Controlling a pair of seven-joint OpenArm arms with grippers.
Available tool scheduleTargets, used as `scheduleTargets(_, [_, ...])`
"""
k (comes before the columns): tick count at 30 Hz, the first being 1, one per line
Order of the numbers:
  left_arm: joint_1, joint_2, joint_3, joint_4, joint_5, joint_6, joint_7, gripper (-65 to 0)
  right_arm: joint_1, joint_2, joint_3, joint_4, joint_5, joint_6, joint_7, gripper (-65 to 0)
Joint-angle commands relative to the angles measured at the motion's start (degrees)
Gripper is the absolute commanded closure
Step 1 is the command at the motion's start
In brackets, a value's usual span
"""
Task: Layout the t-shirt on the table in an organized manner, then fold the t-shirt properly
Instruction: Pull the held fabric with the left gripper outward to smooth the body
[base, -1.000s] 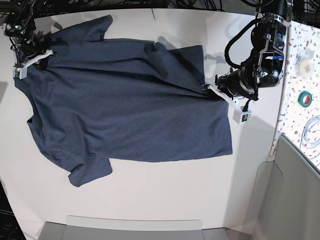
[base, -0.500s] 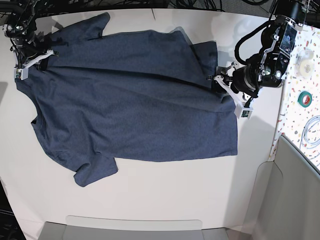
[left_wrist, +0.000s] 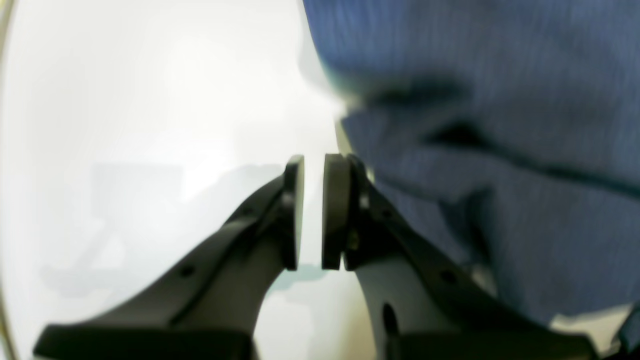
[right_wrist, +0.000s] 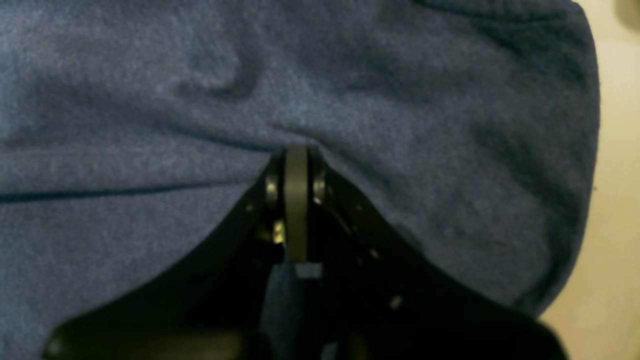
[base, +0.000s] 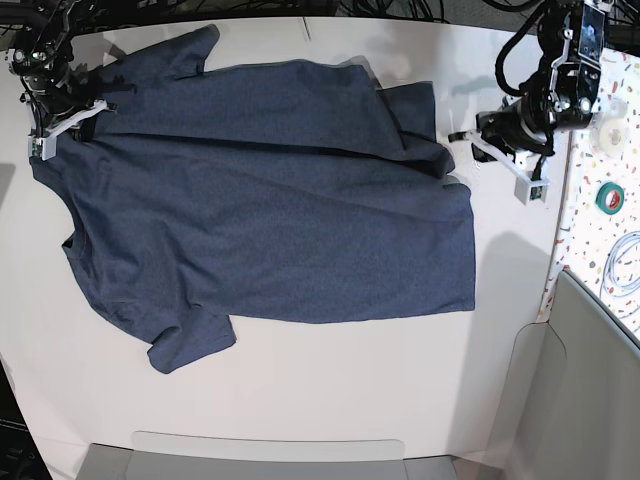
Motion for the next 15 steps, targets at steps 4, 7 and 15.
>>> scheduleTargets(4, [4.1, 1.4, 2.2, 0.9, -0.1, 0.2, -4.8, -5.3, -0.3, -0.2, -0.3, -1.0, -3.8, -0.7, -6.2, 0.0])
scheduleTargets(7, [4.2, 3.8, 4.7, 0.9, -0.1, 0.2, -5.2, -3.7, -0.3, -0.2, -0.3, -1.0, -3.8, -0.7, -6.3, 0.0])
scheduleTargets(15, [1.0, 7.4, 10.4, 0.5, 0.1, 0.3, -5.0, -3.0, -0.5, -0.3, -0.3, -0.7, -3.8, -0.7, -6.3, 0.0])
